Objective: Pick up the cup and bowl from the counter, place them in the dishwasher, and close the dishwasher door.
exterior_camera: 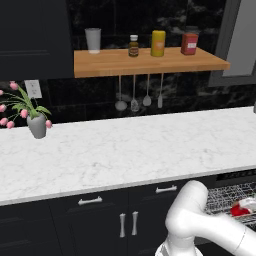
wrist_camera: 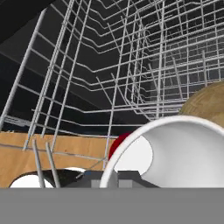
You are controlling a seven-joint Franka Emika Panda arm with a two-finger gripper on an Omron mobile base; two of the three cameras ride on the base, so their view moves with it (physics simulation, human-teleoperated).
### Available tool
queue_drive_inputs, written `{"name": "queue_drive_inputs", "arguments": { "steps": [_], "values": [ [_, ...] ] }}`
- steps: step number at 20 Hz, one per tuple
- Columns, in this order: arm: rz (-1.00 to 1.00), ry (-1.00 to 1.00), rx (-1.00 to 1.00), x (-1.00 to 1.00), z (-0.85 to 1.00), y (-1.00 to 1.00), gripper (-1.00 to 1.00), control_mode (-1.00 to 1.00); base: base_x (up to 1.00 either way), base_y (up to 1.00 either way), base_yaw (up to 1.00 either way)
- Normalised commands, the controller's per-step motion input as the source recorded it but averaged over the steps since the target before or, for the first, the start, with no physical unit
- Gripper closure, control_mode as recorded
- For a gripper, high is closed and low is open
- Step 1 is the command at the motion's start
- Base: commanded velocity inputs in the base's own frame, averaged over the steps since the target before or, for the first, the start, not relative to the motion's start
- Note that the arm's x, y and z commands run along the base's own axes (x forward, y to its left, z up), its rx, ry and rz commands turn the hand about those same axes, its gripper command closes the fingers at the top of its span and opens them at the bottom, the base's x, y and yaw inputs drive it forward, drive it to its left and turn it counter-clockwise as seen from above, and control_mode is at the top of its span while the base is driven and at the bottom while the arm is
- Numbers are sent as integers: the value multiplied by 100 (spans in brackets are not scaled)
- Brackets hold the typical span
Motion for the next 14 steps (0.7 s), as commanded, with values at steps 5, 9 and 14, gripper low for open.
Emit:
{"name": "queue_drive_inputs", "arguments": {
  "steps": [5,9,14],
  "values": [
    [0,20,-1,-31,-35,0,100,-100,0,0,0],
    [0,1,0,-2,-1,9,100,-100,0,0,0],
    [0,0,0,0,0,5,-100,-100,0,0,0]
  ]
}}
